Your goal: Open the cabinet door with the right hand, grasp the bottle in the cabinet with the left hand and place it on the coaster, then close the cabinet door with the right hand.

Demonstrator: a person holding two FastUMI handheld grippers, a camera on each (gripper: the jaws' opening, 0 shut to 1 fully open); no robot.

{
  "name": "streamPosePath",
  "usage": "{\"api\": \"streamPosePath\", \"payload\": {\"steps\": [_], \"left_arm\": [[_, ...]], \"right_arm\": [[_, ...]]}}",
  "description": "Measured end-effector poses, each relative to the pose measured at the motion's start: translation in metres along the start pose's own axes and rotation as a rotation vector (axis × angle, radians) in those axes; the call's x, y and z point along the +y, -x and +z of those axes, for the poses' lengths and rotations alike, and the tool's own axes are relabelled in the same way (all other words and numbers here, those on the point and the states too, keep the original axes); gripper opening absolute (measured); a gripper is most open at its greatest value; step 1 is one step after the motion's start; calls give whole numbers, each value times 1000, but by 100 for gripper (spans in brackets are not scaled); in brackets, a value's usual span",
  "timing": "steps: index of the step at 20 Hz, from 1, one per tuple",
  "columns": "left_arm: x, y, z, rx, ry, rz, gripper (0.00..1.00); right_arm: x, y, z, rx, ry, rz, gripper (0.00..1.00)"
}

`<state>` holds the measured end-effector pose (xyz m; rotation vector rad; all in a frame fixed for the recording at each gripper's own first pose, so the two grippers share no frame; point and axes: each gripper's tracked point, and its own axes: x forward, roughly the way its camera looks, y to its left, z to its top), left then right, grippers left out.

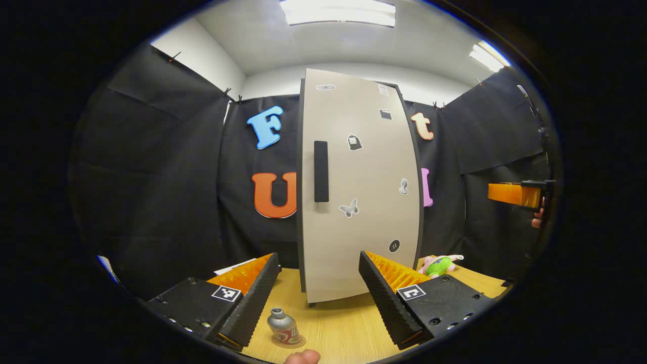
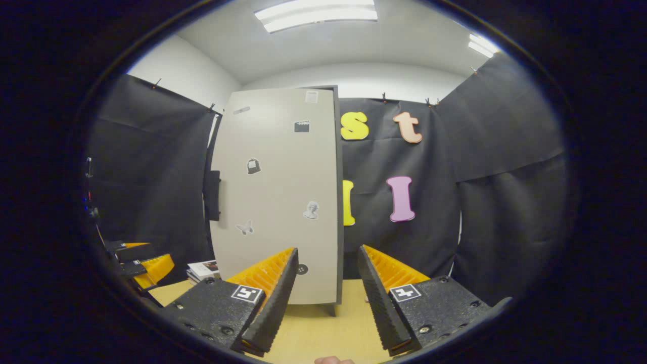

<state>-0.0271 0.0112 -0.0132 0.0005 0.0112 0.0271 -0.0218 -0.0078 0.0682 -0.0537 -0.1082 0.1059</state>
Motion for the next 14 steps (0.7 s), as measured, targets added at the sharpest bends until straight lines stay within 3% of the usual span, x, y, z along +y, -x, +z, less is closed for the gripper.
{"api": "streamPosePath", "payload": {"steps": [6,10,14], "left_arm": [[-19,11,0,-26,11,-20,96],[-25,16,-6,-14,15,-17,96],[-24,18,-3,-26,13,-4,96]], "right_arm": [[-44,42,-49,56,-14,-131,78],[-56,48,-89,133,-54,-162,77],[-68,46,-93,129,-81,-187,78]]}}
